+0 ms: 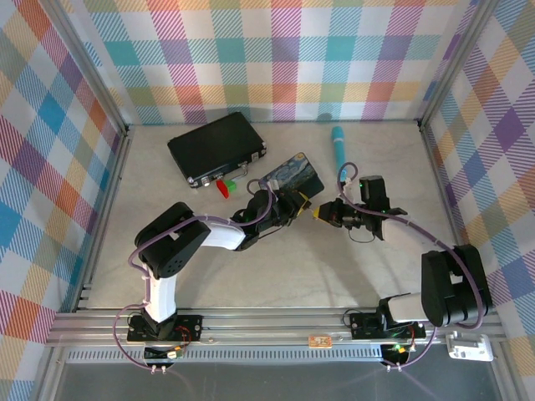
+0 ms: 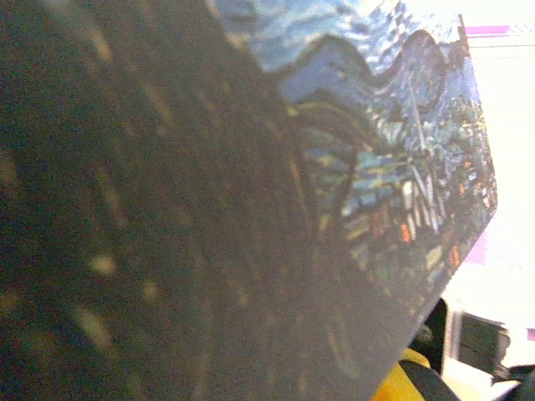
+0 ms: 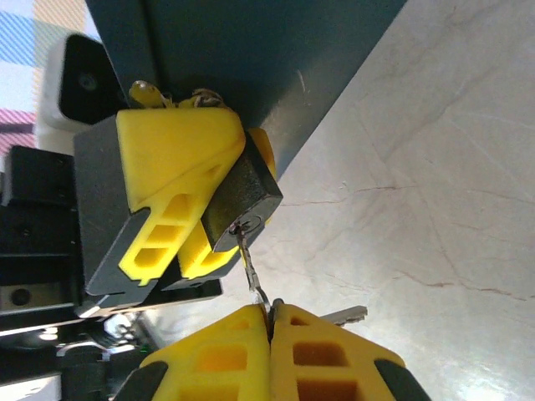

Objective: Unlock the padlock with the key

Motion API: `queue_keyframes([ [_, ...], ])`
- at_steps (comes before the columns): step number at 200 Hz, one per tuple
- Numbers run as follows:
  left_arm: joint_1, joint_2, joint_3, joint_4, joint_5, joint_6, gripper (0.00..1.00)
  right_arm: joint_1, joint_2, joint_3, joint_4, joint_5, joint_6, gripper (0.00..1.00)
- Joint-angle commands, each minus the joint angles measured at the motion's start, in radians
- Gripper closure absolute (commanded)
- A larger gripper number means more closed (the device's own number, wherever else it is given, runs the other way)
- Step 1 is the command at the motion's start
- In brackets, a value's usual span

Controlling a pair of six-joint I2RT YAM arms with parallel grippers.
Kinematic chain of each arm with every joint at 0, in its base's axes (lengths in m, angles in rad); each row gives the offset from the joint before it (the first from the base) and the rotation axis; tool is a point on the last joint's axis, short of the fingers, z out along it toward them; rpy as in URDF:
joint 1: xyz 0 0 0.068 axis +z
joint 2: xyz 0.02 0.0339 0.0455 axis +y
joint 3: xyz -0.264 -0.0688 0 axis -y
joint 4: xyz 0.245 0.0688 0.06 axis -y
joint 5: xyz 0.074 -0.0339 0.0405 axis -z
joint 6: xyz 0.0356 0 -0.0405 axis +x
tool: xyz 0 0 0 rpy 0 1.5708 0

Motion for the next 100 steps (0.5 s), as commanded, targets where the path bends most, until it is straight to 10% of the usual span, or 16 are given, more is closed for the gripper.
queue_keyframes([
  [1,-0.062,-0.032,0.036,-0.018,0.123,0.003,1.0,0.054,-0.025,0.049,0.02,0.094,-0.101,1.0],
  [100,-0.065,0.01,-0.004,0.146,0.154,0.043,1.0,-0.005,0.013,-0.037,0.274,0.02,0.301,1.0],
])
